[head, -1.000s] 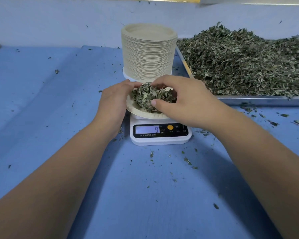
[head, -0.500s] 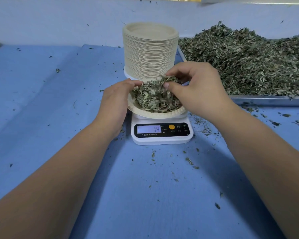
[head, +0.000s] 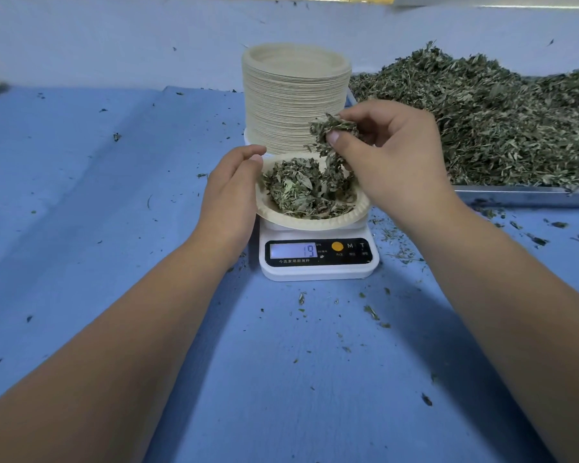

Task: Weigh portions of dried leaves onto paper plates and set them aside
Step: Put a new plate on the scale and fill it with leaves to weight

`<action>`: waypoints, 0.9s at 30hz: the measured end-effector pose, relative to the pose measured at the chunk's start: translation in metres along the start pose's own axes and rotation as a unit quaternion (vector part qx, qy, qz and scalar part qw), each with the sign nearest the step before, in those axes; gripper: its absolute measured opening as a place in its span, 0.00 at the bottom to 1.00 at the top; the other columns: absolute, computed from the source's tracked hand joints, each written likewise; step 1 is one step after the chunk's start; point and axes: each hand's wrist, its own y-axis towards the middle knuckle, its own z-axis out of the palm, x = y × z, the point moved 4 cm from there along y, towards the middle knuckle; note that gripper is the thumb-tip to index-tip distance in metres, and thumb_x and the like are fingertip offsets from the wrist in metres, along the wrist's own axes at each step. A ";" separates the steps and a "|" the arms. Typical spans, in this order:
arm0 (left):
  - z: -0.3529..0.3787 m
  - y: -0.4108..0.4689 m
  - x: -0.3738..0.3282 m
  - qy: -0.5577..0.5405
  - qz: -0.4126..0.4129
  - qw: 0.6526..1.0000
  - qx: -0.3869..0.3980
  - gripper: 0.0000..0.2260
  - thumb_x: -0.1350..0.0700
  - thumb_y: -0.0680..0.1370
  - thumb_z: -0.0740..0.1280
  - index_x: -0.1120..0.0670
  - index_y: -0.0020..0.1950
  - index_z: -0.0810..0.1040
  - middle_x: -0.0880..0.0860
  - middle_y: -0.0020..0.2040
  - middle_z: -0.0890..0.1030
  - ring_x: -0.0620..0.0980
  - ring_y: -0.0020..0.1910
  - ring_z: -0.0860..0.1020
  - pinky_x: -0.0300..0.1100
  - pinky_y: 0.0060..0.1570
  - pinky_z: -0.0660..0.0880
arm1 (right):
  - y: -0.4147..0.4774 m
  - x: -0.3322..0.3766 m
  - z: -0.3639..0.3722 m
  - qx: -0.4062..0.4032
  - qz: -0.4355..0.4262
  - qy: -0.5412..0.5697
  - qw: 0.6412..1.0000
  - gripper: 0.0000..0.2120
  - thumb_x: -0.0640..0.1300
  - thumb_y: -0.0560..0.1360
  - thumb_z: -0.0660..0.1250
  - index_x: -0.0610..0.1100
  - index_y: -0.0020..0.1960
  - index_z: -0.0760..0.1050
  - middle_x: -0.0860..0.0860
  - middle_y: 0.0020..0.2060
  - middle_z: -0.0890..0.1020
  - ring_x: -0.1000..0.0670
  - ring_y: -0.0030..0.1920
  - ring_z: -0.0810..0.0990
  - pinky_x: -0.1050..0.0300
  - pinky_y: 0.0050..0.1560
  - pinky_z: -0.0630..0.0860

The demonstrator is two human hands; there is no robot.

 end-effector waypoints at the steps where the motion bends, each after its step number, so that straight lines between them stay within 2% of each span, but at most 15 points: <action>1: 0.000 0.000 0.000 -0.001 -0.004 1.000 0.000 0.15 0.46 0.73 0.61 0.42 0.55 0.83 0.44 0.61 0.81 0.45 0.65 0.77 0.54 0.70 0.71 | 0.000 0.001 -0.001 -0.004 -0.001 0.008 1.000 0.09 0.42 0.73 0.76 0.55 0.47 0.81 0.60 0.36 0.81 0.60 0.37 0.76 0.61 0.44 0.76; 5: -0.003 0.000 0.001 -0.022 -0.028 0.999 -0.013 0.13 0.46 0.73 0.62 0.42 0.52 0.84 0.52 0.60 0.83 0.52 0.61 0.81 0.59 0.67 0.74 | -0.001 0.006 -0.003 -0.014 -0.010 0.024 1.000 0.10 0.42 0.73 0.76 0.57 0.46 0.81 0.64 0.33 0.80 0.61 0.36 0.75 0.62 0.43 0.75; 8: -0.003 0.001 0.001 -0.022 -0.032 0.999 -0.015 0.14 0.45 0.73 0.61 0.43 0.53 0.84 0.51 0.59 0.84 0.51 0.61 0.81 0.57 0.67 0.75 | -0.004 0.007 -0.001 -0.008 -0.003 0.025 1.000 0.09 0.42 0.73 0.76 0.53 0.48 0.82 0.58 0.38 0.82 0.58 0.39 0.77 0.54 0.48 0.80; 11: -0.002 0.000 0.001 -0.022 -0.029 0.999 -0.011 0.15 0.45 0.73 0.61 0.44 0.54 0.83 0.50 0.58 0.84 0.49 0.58 0.82 0.53 0.64 0.77 | -0.002 0.006 -0.005 -0.021 0.007 0.039 0.999 0.09 0.41 0.73 0.76 0.53 0.48 0.82 0.56 0.38 0.82 0.55 0.40 0.78 0.48 0.50 0.82; 14: -0.002 0.000 0.000 -0.017 -0.028 0.999 -0.013 0.15 0.45 0.73 0.60 0.44 0.54 0.83 0.48 0.59 0.83 0.47 0.59 0.81 0.51 0.64 0.77 | 0.002 0.003 -0.013 -0.041 0.010 0.052 0.998 0.09 0.39 0.73 0.75 0.53 0.47 0.82 0.55 0.39 0.84 0.56 0.39 0.78 0.49 0.48 0.81; 17: -0.002 -0.002 0.000 -0.022 -0.038 0.999 -0.012 0.15 0.45 0.73 0.61 0.44 0.54 0.82 0.49 0.59 0.83 0.49 0.60 0.81 0.53 0.66 0.76 | 0.010 -0.006 -0.029 -0.081 0.016 0.045 0.996 0.11 0.39 0.74 0.75 0.56 0.45 0.82 0.60 0.36 0.84 0.56 0.39 0.80 0.54 0.45 0.82; 20: -0.002 -0.002 0.000 -0.024 -0.046 0.999 -0.013 0.16 0.45 0.72 0.61 0.44 0.54 0.82 0.51 0.60 0.83 0.50 0.61 0.80 0.57 0.68 0.74 | 0.022 -0.029 -0.063 -0.164 0.038 -0.040 0.985 0.07 0.42 0.74 0.74 0.54 0.48 0.83 0.60 0.38 0.85 0.61 0.39 0.82 0.61 0.44 0.81; 22: -0.003 -0.002 0.000 -0.023 -0.048 0.998 -0.015 0.15 0.44 0.72 0.60 0.42 0.53 0.82 0.50 0.60 0.83 0.50 0.61 0.80 0.58 0.68 0.74 | 0.025 -0.050 -0.085 -0.175 0.066 -0.139 0.972 0.07 0.43 0.76 0.72 0.52 0.53 0.83 0.58 0.44 0.85 0.57 0.45 0.84 0.57 0.50 0.82; 25: -0.003 -0.002 0.000 -0.017 -0.046 0.999 -0.014 0.14 0.44 0.72 0.60 0.41 0.52 0.82 0.49 0.59 0.83 0.49 0.60 0.81 0.58 0.67 0.74 | 0.020 -0.078 -0.097 -0.085 0.103 -0.315 0.940 0.11 0.43 0.77 0.68 0.48 0.59 0.82 0.52 0.51 0.84 0.47 0.51 0.83 0.58 0.55 0.76; 27: -0.003 -0.002 0.001 -0.016 -0.044 0.999 -0.014 0.15 0.44 0.73 0.60 0.42 0.53 0.82 0.49 0.58 0.83 0.49 0.60 0.81 0.58 0.67 0.74 | 0.017 -0.084 -0.094 -0.041 0.116 -0.352 0.928 0.15 0.44 0.78 0.66 0.47 0.63 0.80 0.50 0.55 0.84 0.45 0.51 0.82 0.54 0.56 0.77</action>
